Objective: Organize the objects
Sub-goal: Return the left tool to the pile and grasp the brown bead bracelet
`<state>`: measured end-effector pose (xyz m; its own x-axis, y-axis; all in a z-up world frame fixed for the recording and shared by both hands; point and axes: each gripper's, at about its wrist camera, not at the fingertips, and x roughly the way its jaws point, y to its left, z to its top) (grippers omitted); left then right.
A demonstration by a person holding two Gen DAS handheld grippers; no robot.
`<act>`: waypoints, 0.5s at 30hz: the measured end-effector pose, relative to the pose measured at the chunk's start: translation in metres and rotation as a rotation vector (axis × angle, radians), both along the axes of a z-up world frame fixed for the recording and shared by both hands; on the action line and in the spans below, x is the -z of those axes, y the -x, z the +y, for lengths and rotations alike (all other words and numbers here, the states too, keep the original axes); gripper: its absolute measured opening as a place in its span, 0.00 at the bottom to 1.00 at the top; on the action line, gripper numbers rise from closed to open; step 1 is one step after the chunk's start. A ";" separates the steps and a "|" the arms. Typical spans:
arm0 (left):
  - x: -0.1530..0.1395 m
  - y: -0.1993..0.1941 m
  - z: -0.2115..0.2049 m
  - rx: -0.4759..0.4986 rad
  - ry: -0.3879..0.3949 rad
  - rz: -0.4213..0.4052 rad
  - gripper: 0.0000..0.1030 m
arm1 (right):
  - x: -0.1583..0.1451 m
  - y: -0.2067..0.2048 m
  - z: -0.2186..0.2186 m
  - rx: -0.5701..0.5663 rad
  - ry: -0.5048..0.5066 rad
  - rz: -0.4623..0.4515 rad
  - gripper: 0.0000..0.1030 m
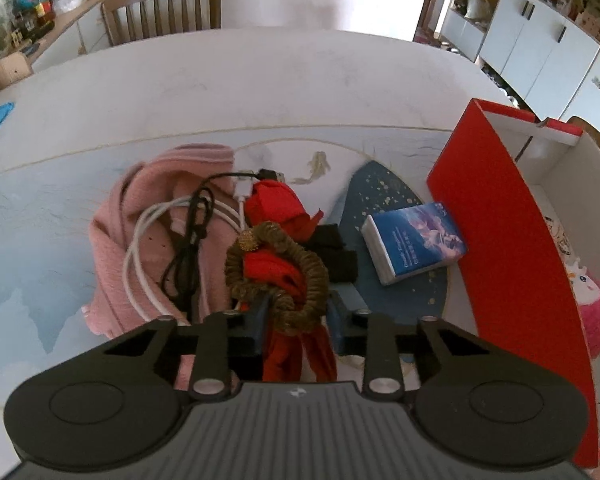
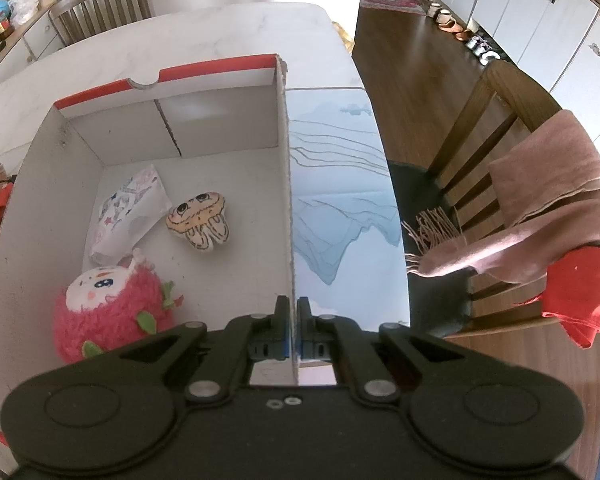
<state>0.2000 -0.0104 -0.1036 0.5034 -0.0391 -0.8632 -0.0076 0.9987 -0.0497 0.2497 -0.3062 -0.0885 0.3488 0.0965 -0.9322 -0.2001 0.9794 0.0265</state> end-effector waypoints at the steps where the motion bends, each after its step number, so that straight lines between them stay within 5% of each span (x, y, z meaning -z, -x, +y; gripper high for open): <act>1: -0.002 0.002 0.001 0.000 -0.005 -0.003 0.19 | 0.000 0.000 0.000 0.000 0.000 0.000 0.02; 15: -0.072 0.020 0.003 0.033 0.086 -0.137 0.12 | 0.001 0.001 -0.001 -0.008 -0.008 -0.006 0.01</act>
